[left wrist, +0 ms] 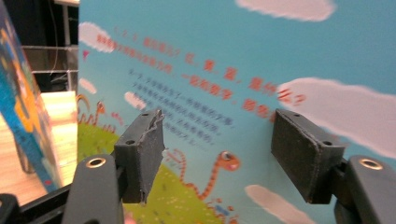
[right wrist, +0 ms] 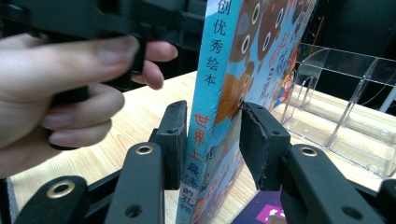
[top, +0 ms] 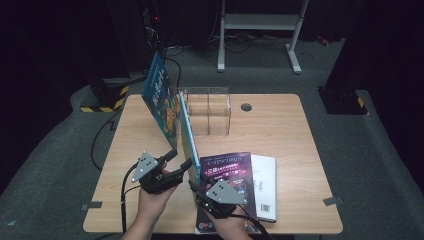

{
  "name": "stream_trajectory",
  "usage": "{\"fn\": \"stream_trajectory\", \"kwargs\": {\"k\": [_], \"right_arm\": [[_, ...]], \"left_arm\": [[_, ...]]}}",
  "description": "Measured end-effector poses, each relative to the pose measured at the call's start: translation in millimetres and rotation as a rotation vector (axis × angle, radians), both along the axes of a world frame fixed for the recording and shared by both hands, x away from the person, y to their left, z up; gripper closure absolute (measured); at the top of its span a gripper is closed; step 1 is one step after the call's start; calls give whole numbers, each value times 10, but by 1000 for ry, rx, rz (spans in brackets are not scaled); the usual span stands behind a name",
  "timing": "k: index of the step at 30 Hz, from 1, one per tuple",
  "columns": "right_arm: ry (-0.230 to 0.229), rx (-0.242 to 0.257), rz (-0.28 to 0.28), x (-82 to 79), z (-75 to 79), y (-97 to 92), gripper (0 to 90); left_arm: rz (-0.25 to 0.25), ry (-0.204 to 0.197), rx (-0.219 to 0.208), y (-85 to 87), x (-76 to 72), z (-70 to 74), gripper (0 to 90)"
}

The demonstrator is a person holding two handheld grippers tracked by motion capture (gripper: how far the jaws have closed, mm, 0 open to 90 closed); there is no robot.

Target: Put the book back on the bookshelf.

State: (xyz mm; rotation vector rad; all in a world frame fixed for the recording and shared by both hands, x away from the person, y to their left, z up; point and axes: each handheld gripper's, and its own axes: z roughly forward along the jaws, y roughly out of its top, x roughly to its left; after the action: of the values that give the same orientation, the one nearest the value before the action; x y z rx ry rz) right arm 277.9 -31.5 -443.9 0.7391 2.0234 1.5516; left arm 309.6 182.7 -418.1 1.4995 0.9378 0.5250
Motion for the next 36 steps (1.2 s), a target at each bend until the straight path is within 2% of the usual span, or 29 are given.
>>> {"fn": "stream_trajectory", "kwargs": {"k": [2,6,9,16,21,27,29,31,36], "right_arm": [[-26,-22,-10,-15,0,12,619],[-3,0,7,-8,1,9,621],[0,4,9,-6,-1,12,621],[11,16,11,6,-6,8,620],[14,21,10,9,-9,9,620],[17,27,14,9,-13,17,621],[20,28,17,9,-15,23,621],[22,30,19,7,-16,31,622],[26,33,24,2,-22,51,624]], "left_arm": [[-3,-7,-2,1,-24,22,338],[-26,-19,-15,19,-84,72,310],[-64,-43,-40,22,-154,131,282],[-72,-112,-15,-36,-306,262,237],[-71,-141,2,-64,-376,315,225],[-39,-182,45,-107,-489,406,201],[-16,-169,80,-158,-517,430,199],[-5,-148,94,-205,-524,436,198],[13,-125,123,-302,-517,399,192]]}}
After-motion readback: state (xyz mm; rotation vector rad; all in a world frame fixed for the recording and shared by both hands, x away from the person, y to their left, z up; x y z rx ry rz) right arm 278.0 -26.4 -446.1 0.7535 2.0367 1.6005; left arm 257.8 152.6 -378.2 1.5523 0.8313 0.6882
